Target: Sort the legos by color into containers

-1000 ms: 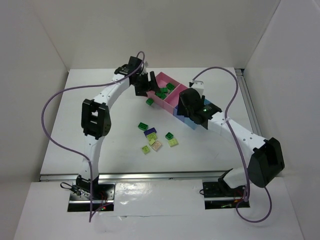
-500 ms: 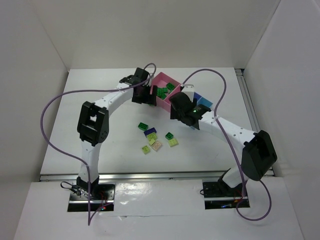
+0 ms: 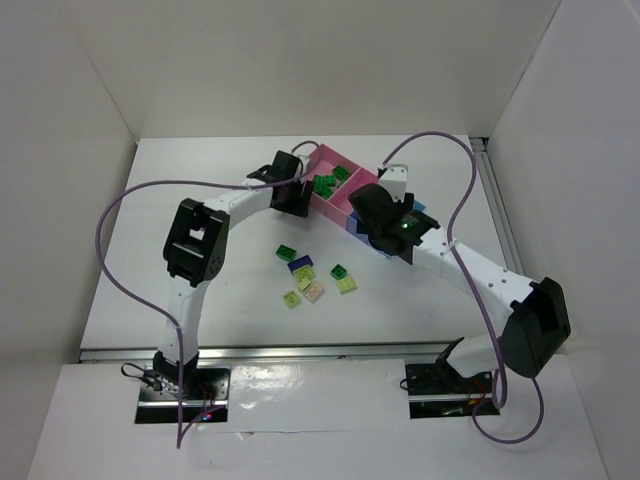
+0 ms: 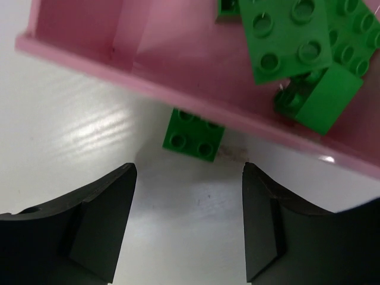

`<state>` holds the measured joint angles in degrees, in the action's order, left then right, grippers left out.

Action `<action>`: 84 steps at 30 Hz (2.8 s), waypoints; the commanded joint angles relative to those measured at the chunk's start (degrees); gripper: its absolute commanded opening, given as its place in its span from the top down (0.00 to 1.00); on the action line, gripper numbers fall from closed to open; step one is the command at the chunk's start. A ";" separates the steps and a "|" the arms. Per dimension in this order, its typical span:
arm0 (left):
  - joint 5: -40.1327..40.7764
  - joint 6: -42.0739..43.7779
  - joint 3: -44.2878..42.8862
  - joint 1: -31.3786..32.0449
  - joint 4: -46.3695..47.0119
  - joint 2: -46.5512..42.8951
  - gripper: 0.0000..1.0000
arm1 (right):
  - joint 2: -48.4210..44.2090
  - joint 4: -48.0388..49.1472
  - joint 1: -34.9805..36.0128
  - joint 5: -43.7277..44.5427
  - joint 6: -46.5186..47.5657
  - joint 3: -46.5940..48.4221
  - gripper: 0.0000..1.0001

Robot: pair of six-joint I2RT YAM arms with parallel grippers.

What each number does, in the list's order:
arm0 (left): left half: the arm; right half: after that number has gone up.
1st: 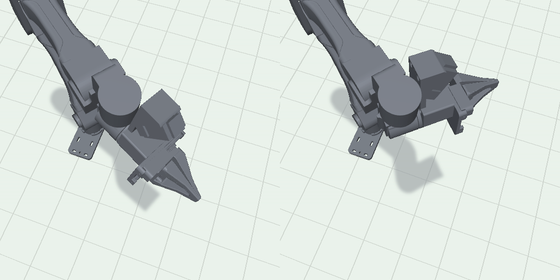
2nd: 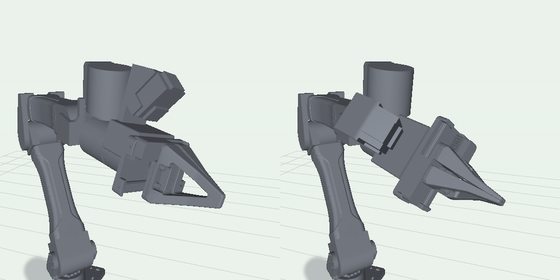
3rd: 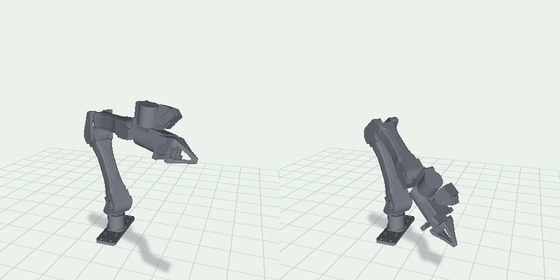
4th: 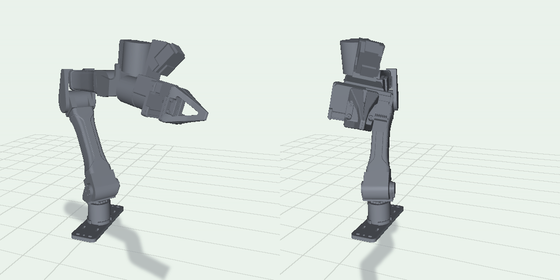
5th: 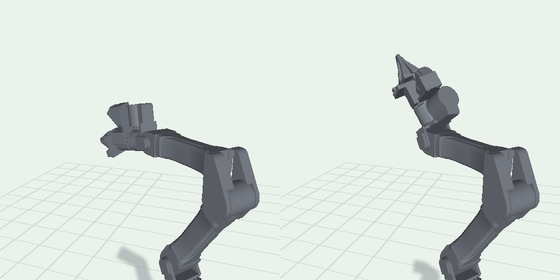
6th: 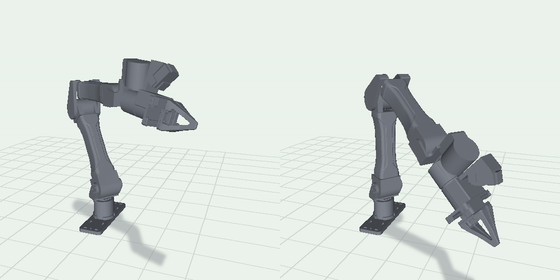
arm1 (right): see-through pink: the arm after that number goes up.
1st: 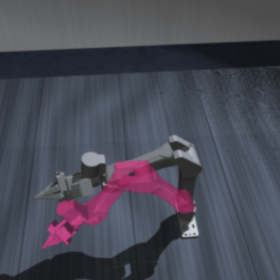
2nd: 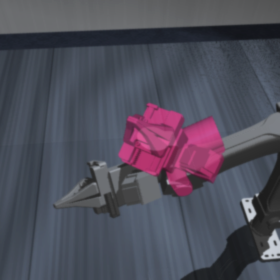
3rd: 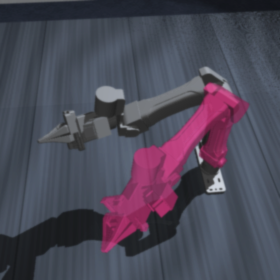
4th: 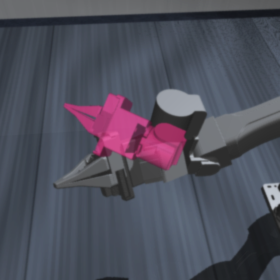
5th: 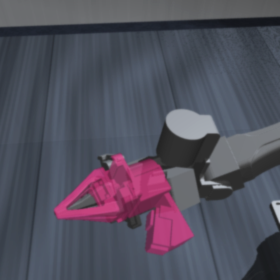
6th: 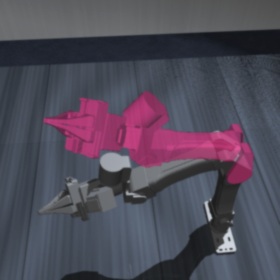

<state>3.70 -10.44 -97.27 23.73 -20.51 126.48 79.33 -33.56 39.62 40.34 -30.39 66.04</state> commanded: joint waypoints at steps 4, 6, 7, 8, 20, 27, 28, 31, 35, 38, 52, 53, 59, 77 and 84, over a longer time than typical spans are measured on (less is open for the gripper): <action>-1.24 3.49 -4.24 0.09 3.73 3.87 0.28 | -1.72 -2.21 0.20 3.52 -0.19 -0.12 0.27; -1.77 3.49 -4.85 0.09 3.73 4.66 0.28 | -0.50 -2.21 0.20 3.00 -0.19 -0.12 0.27; -1.77 4.10 -4.85 0.09 4.77 4.66 0.28 | -0.49 -2.21 0.20 2.99 -0.19 -0.12 0.27; -1.77 4.11 -4.85 0.09 4.78 4.66 0.28 | 0.12 -2.21 0.20 2.99 -0.19 -0.12 0.27; -4.23 5.25 -4.33 0.09 5.22 1.15 0.69 | 2.32 -1.68 0.20 1.41 -0.19 1.02 0.27; -2.73 5.78 2.17 0.09 3.37 -9.48 0.74 | 2.85 -0.63 0.20 1.41 0.33 1.02 0.27; -3.35 5.78 3.66 0.09 3.37 -12.28 0.74 | 2.85 0.24 0.20 0.89 0.33 1.02 0.27; -5.02 4.64 4.37 0.09 3.37 -15.28 0.74 | 2.85 0.87 0.20 0.88 0.33 1.02 0.27; -7.74 2.44 0.35 0.09 3.37 -15.83 0.73 | 2.85 0.87 0.20 0.36 0.86 1.02 0.27; -9.50 -0.63 -9.48 0.09 0.93 -9.95 0.72 | 2.85 0.87 0.20 0.36 0.86 1.02 0.27; -3.98 -3.98 -24.12 0.09 -10.60 -6.22 0.12 | -0.77 5.08 2.83 -16.06 4.73 -3.55 0.17; -2.05 -3.98 -21.14 0.09 -11.12 -7.63 0.12 | 0.72 5.87 2.84 -17.47 5.42 -4.25 0.14; 1.39 -8.27 -9.63 -1.84 -14.29 -17.47 0.16 | 9.85 8.86 4.15 -26.97 9.03 -3.64 0.06; -3.62 -14.79 6.31 -7.91 -13.68 -23.30 0.23 | 21.12 13.26 4.15 -32.69 16.07 -4.43 0.32; -3.62 -14.79 6.31 -7.91 -13.68 -23.29 0.24 | 22.27 13.26 4.15 -32.52 16.07 -4.43 0.39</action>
<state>0.86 -24.40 -90.00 15.68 -35.09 103.74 101.56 -22.31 43.53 7.57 -15.05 62.22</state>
